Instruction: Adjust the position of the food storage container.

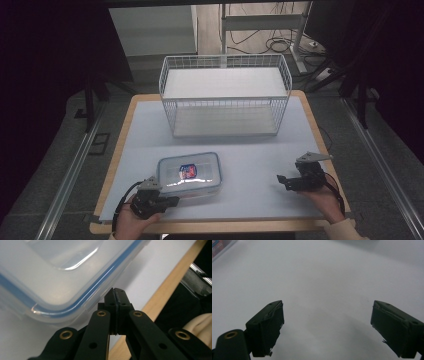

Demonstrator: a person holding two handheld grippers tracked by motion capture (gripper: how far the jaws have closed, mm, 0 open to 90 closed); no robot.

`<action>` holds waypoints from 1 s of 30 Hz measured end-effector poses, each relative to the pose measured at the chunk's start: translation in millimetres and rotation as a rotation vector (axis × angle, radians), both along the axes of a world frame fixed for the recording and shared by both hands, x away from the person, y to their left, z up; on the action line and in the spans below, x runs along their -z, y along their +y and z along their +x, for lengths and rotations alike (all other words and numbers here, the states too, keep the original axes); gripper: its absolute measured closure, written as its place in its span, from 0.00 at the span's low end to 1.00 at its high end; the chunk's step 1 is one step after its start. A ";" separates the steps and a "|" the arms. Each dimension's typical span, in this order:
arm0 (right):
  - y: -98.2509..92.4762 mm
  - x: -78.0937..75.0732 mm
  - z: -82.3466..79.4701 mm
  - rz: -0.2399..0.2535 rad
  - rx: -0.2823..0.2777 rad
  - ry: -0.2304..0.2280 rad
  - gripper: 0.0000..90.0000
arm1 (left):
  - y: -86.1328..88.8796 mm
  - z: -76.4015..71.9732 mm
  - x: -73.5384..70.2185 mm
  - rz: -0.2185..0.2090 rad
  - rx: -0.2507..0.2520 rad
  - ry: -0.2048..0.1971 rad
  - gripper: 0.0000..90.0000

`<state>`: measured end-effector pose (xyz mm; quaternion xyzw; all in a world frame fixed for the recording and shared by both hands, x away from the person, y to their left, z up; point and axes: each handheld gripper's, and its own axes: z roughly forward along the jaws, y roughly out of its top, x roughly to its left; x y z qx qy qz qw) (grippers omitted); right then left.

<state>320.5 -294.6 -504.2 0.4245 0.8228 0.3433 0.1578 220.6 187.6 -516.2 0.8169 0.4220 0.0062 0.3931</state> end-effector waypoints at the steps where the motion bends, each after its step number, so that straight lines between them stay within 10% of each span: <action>1: 0.1 0.0 0.0 0.000 -0.001 -0.001 0.13 | 2.9 2.8 0.6 0.001 -0.015 -0.002 1.00; 9: 0.6 0.0 -0.2 -0.001 -0.004 -0.002 0.13 | 10.5 6.3 1.2 -0.021 -0.037 0.002 1.00; 17: -0.7 -0.2 0.1 0.000 0.001 -0.002 0.13 | 32.3 -6.6 -30.0 -0.123 -0.052 -0.066 1.00; 22: -0.3 -0.7 -0.3 0.001 0.002 -0.002 0.13 | 73.7 -1.1 -40.2 -0.091 -0.210 -0.124 1.00; 30: 1.3 0.0 0.0 -0.003 -0.002 -0.002 0.13 | 97.3 34.4 1.8 -0.078 -0.315 -0.003 1.00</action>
